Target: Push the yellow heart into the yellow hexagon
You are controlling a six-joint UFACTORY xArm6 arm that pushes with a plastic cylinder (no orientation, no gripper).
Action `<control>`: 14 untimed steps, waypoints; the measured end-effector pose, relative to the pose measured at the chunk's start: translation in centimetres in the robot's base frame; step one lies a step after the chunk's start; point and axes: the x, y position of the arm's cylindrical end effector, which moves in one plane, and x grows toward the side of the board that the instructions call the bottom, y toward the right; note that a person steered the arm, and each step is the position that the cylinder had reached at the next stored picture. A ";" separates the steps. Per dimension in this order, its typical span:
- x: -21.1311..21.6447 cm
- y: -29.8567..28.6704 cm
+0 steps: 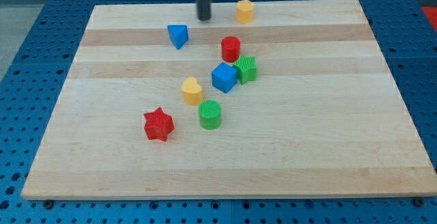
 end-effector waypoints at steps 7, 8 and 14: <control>25.6 0.2; 23.5 2.6; 18.3 1.3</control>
